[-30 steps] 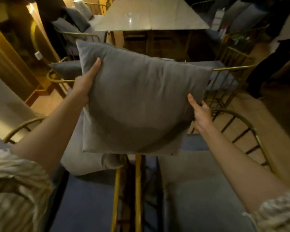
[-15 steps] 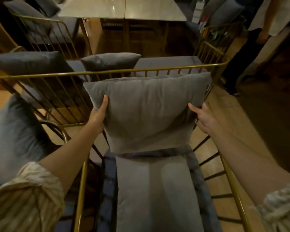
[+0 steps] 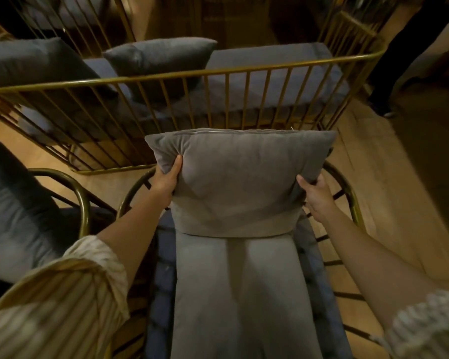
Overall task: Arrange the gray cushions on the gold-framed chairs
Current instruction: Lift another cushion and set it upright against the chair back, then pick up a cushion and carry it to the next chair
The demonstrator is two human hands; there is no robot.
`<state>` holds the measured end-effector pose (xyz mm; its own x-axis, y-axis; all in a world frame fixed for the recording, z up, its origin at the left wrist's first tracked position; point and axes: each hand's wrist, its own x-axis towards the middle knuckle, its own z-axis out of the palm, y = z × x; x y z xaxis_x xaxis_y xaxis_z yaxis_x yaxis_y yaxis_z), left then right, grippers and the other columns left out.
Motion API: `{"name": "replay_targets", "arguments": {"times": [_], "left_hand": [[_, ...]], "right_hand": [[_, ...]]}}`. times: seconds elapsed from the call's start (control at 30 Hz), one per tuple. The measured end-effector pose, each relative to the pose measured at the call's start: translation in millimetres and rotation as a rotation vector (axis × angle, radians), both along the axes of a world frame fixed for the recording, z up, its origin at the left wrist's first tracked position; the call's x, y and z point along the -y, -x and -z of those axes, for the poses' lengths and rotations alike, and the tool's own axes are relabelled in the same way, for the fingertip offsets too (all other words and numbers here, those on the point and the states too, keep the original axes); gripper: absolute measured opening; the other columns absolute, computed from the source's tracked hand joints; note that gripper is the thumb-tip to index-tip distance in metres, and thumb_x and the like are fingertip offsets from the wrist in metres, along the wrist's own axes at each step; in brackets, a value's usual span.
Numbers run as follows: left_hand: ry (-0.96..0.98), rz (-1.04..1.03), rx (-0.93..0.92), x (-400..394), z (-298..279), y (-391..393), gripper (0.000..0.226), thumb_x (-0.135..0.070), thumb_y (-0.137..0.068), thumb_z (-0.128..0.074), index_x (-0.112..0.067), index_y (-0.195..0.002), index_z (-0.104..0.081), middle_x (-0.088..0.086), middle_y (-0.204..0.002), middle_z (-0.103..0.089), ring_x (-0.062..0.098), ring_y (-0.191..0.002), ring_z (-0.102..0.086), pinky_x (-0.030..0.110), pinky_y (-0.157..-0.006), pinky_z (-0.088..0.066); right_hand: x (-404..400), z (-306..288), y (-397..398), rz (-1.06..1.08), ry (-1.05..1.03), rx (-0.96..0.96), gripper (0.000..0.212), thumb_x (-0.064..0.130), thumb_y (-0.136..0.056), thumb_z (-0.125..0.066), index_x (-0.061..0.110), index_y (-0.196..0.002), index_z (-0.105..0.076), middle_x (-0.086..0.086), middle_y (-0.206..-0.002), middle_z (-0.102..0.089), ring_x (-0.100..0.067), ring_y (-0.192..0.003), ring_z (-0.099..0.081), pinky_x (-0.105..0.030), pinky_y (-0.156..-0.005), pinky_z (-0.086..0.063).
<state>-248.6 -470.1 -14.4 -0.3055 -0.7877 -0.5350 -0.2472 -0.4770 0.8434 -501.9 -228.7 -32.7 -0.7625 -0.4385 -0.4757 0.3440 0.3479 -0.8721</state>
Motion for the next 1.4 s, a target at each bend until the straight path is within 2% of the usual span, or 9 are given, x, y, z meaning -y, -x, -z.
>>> {"name": "replay_targets", "arguments": {"times": [0.23,0.5,0.63,0.83,1.0,1.13,1.23,1.3,1.4], "left_hand": [[0.030,-0.134,0.154,-13,1,3,0.082,-0.058,-0.091,-0.052,-0.016,-0.153,-0.019,0.011,-0.156,-0.034,0.036,-0.142,-0.035,0.052,-0.116,-0.031],[-0.080,-0.176,0.194,-77,-20,-80,0.043,-0.031,-0.096,-0.058,-0.010,-0.132,-0.049,0.007,-0.127,-0.055,0.032,-0.117,-0.055,0.041,-0.090,-0.049],[-0.058,-0.237,0.183,-91,-33,-144,0.030,-0.025,-0.097,-0.057,-0.011,-0.124,-0.056,0.002,-0.104,-0.056,0.020,-0.094,-0.054,0.036,-0.082,-0.044],[-0.004,-0.366,0.215,-68,-53,-280,0.017,-0.030,-0.094,-0.056,-0.014,-0.095,-0.061,0.006,-0.069,-0.052,0.019,-0.053,-0.047,0.027,-0.054,-0.043],[0.050,-0.545,0.217,-58,-66,-381,0.017,-0.022,-0.097,-0.057,-0.007,-0.105,-0.060,0.014,-0.108,-0.055,0.031,-0.098,-0.058,0.038,-0.087,-0.047],[0.047,-0.574,0.238,-48,-64,-452,0.025,-0.019,-0.098,-0.056,-0.002,-0.116,-0.059,0.014,-0.106,-0.056,0.021,-0.076,-0.056,0.034,-0.072,-0.045],[0.005,-0.563,0.256,-36,-60,-492,0.011,-0.007,-0.097,-0.055,-0.005,-0.107,-0.059,0.013,-0.103,-0.055,0.025,-0.093,-0.053,0.036,-0.081,-0.041],[-0.003,-0.532,0.292,-16,-54,-514,0.013,0.005,-0.093,-0.054,-0.008,-0.093,-0.057,0.013,-0.090,-0.057,0.029,-0.096,-0.052,0.032,-0.073,-0.043],[-0.021,-0.457,0.339,24,-34,-546,0.032,0.007,-0.088,-0.057,0.001,-0.120,-0.055,0.023,-0.106,-0.060,0.038,-0.097,-0.058,0.038,-0.071,-0.046]], "right_hand": [[16,-5,-5,-0.045,-0.176,-0.114,0.060,0.021,-0.092,-0.063,0.020,-0.146,-0.036,-0.009,-0.145,-0.050,-0.033,-0.135,-0.046,-0.051,-0.109,-0.042],[-2,-50,-88,-0.085,-0.245,-0.261,0.069,0.005,-0.087,-0.068,0.006,-0.146,-0.034,-0.015,-0.144,-0.048,-0.035,-0.133,-0.046,-0.040,-0.107,-0.041],[26,-65,-139,-0.320,-0.305,-0.200,0.067,0.011,-0.085,-0.072,0.002,-0.144,-0.042,-0.015,-0.126,-0.059,-0.026,-0.096,-0.062,-0.033,-0.078,-0.050],[92,-99,-248,-0.822,-0.248,-0.215,0.048,0.020,-0.094,-0.063,0.005,-0.138,-0.051,-0.015,-0.128,-0.060,-0.032,-0.116,-0.059,-0.033,-0.085,-0.043],[134,-106,-342,-1.055,-0.200,-0.159,0.042,0.024,-0.096,-0.059,0.008,-0.134,-0.054,-0.012,-0.117,-0.065,-0.024,-0.097,-0.063,-0.040,-0.094,-0.047],[163,-98,-406,-1.123,-0.199,-0.152,0.042,0.025,-0.095,-0.061,0.009,-0.133,-0.054,-0.012,-0.115,-0.066,-0.018,-0.088,-0.061,-0.031,-0.079,-0.046],[185,-84,-445,-1.101,-0.209,-0.161,0.043,0.023,-0.094,-0.063,0.007,-0.133,-0.055,-0.016,-0.119,-0.065,-0.019,-0.090,-0.059,-0.022,-0.060,-0.043],[204,-71,-467,-1.054,-0.223,-0.188,0.046,0.024,-0.093,-0.064,0.008,-0.134,-0.054,-0.012,-0.116,-0.062,-0.019,-0.091,-0.058,-0.024,-0.065,-0.044],[231,-57,-496,-0.944,-0.224,-0.201,0.048,0.022,-0.092,-0.065,0.009,-0.137,-0.051,-0.010,-0.117,-0.059,-0.021,-0.104,-0.056,-0.031,-0.085,-0.044]]}}
